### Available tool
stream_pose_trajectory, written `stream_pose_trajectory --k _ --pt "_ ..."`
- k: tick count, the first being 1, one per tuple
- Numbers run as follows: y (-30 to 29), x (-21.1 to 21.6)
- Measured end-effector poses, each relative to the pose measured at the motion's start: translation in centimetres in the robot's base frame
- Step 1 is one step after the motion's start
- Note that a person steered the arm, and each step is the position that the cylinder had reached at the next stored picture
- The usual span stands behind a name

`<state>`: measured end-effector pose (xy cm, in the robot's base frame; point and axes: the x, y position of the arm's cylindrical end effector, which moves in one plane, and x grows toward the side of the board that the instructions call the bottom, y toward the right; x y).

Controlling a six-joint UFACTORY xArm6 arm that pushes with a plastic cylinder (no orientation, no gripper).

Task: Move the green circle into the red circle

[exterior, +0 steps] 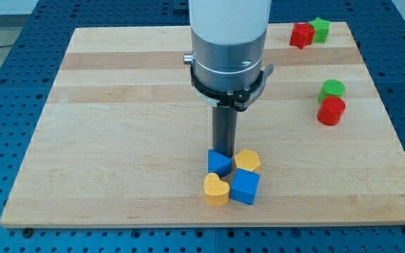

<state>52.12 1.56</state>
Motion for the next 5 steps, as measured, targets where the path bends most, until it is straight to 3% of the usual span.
stream_pose_trajectory --k 1,3,5 --pt "0.0 -0.1" --pt "4.2 -4.2" --pt "6.2 -13.6"
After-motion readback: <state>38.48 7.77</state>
